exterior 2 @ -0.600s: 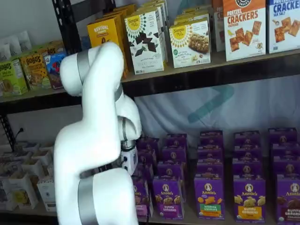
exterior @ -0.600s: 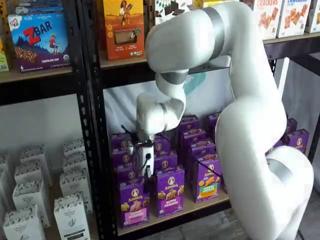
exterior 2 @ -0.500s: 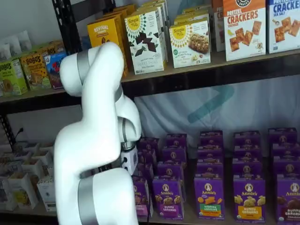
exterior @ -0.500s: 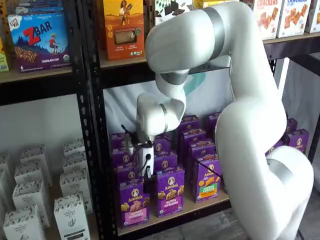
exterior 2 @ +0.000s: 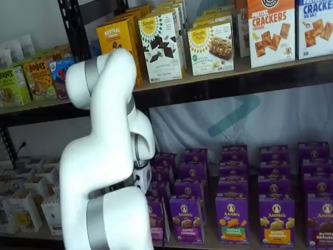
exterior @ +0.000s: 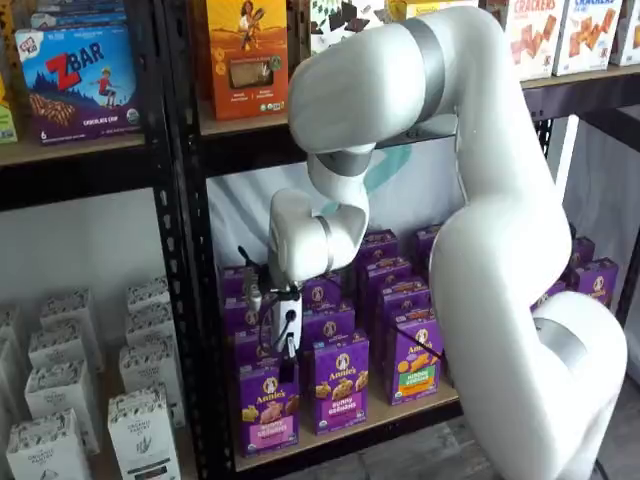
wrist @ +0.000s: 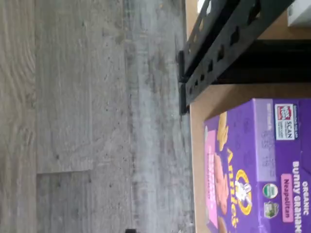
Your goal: Pick up the purple box with a pink patch in the middle, on the bottom shelf, the first box from the left
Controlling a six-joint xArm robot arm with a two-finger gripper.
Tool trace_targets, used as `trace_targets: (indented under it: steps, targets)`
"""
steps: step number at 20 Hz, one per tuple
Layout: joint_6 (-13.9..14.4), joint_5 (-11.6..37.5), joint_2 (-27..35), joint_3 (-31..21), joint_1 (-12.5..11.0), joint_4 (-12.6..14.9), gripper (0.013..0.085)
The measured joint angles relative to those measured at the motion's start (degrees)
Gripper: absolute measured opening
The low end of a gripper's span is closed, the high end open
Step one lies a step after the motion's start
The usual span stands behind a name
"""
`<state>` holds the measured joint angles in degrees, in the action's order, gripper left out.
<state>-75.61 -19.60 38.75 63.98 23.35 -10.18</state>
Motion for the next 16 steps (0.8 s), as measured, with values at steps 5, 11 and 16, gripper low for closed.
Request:
trace_targets:
  steps: [5,11,16]
  targets:
    - [0.6,0.4,1.3,1.3,0.0,0.7,0.085]
    - [0.7,0.3,3.8,3.7,-0.8,1.6,0.085]
    - [0.0,-0.4,6.0,6.4,-1.3,1.4,0.085]
